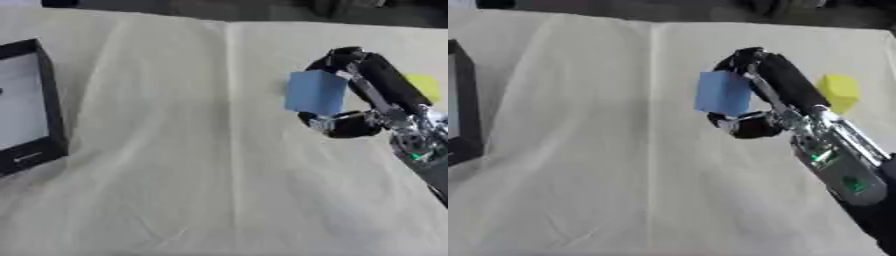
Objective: Pick up the objects with one hand, pass them to the other hand, and then place them into the box on the other side of the table.
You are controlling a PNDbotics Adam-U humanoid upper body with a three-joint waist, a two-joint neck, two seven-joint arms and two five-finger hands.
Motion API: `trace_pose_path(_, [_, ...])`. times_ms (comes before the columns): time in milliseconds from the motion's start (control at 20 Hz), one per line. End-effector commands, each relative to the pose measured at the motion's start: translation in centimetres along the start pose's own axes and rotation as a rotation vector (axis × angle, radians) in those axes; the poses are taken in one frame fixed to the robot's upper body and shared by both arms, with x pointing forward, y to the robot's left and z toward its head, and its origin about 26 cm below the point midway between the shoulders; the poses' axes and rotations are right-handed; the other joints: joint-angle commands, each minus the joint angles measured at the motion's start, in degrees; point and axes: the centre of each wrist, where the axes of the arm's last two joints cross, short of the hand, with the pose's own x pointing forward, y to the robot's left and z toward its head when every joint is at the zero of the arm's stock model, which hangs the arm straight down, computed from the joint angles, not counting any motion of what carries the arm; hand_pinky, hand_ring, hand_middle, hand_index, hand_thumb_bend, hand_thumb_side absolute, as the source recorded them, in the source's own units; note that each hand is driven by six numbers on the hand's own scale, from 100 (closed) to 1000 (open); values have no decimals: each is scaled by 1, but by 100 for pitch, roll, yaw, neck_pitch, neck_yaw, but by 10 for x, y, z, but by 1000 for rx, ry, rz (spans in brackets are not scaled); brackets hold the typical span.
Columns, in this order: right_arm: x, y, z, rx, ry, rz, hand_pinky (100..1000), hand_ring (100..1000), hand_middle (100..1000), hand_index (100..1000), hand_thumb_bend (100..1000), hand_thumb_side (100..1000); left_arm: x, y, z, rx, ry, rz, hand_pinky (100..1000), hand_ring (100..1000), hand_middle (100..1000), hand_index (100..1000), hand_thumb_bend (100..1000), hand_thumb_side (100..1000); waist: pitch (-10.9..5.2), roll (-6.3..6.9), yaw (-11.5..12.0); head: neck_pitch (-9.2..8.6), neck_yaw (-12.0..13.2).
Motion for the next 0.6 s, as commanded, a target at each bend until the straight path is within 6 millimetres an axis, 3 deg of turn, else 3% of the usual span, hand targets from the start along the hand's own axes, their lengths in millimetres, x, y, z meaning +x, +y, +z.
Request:
trace_pose_path(50, [9, -5, -7, -37, -74, 67, 776, 489, 353, 443, 302, 100, 16, -3, -2, -85, 50, -46, 792, 763, 786, 885, 341, 862, -145, 49, -5, -59, 92])
trace_pose_path(250, [19, -2, -14, -68, -141, 106, 755, 492, 407, 451, 293, 100, 29, -13, -8, -167, 71, -52, 796, 767, 788, 885, 362, 850, -166, 72, 5, -65, 177])
trace_pose_path(600, [41, 3, -28, -184, -285, 228, 724, 501, 404, 459, 276, 100, 57, -36, -17, -291, 14, -114, 799, 769, 790, 885, 366, 843, -192, 131, 97, -74, 214])
